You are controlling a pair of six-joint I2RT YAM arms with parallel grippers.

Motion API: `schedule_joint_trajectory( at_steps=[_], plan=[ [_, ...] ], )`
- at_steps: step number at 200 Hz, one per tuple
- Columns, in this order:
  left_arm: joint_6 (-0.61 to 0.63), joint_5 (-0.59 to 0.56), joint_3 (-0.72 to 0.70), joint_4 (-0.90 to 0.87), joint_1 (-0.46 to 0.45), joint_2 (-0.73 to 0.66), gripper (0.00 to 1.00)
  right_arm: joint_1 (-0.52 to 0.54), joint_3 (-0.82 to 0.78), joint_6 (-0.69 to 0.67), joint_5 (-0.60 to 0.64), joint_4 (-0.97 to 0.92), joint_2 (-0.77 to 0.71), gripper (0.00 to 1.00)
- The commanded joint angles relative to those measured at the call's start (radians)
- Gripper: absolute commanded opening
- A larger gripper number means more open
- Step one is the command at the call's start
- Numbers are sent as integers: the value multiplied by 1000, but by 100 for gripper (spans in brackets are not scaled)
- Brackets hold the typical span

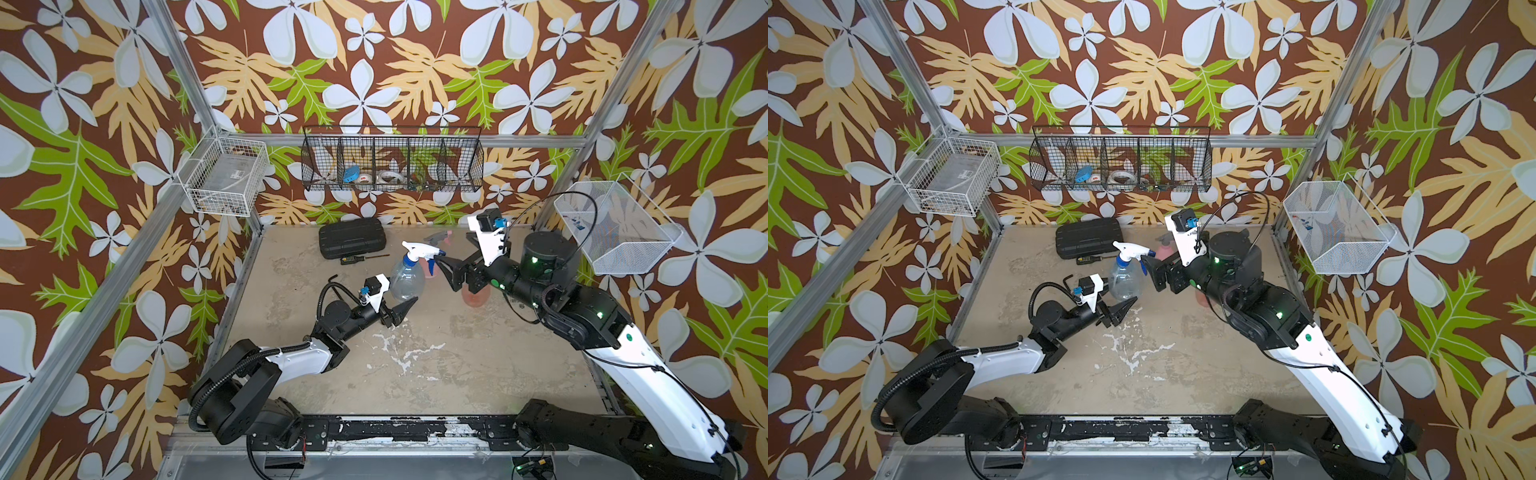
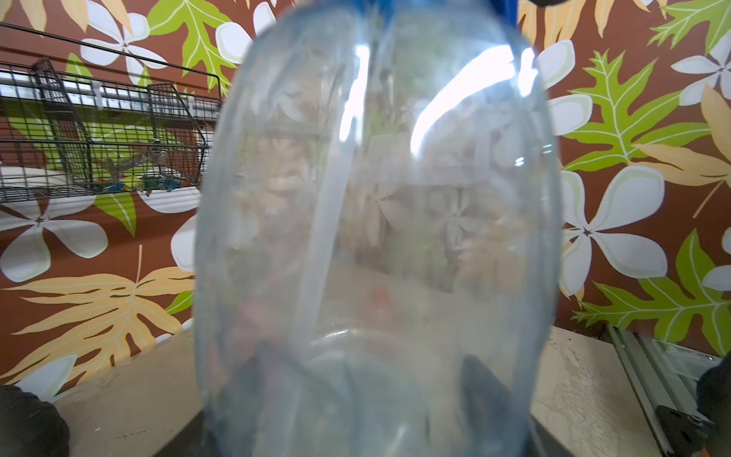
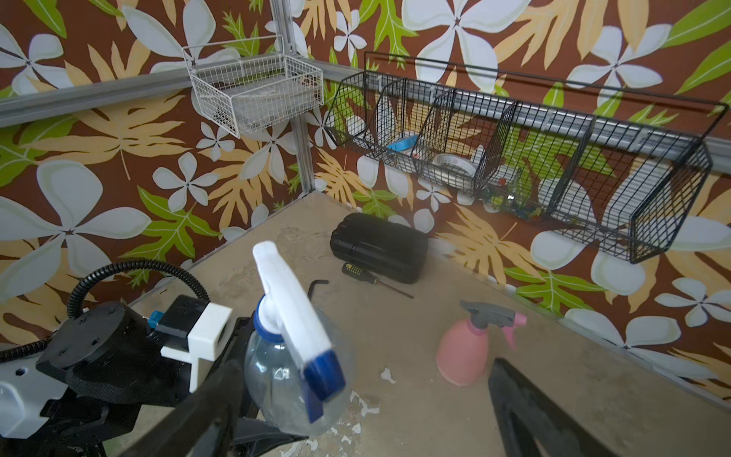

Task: Attach spray nozzles to spray bottles
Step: Screw the spray nozzle on the spray bottle.

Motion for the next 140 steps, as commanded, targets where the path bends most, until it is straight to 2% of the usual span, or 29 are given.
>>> schedule_joint_trajectory(
  at_steps=[1,29,61,83,140],
  plan=[
    [-16,64,-4,20,6,-5,61,-22,55,-63,-178,-33,51,98],
    [-36,86,-4,14,6,-8,61,-22,100,-74,-250,-68,138,94],
    [-41,91,-3,10,8,-8,61,-20,65,-53,-280,-38,155,71],
    [-42,97,1,10,8,-2,61,-20,54,-43,-286,-19,159,51],
    [-46,102,12,10,7,12,61,-18,58,-34,-329,-16,169,26]
  ],
)
